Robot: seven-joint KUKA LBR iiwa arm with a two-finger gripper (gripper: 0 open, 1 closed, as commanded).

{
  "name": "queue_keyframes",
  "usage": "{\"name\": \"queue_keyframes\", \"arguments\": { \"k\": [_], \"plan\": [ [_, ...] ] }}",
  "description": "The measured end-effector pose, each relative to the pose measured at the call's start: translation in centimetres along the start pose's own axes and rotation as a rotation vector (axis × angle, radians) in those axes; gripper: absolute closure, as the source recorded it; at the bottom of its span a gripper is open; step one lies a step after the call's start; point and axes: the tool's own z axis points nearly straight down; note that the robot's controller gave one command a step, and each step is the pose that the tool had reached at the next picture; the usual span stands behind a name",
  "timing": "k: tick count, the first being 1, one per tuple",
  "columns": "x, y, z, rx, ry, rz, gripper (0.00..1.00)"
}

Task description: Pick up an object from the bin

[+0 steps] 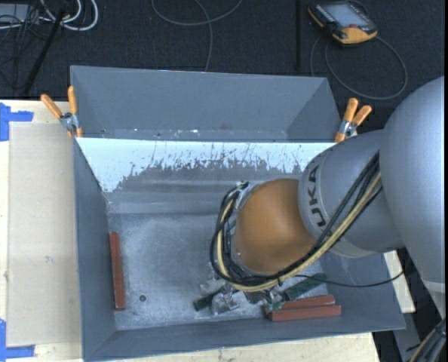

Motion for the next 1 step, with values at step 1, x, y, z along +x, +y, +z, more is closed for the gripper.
{"name": "queue_keyframes", "arguments": {
  "k": [1],
  "plan": [
    [-0.21,0.78,-19.81,-0.002,0.012,-0.046,1.00]
  ]
}}
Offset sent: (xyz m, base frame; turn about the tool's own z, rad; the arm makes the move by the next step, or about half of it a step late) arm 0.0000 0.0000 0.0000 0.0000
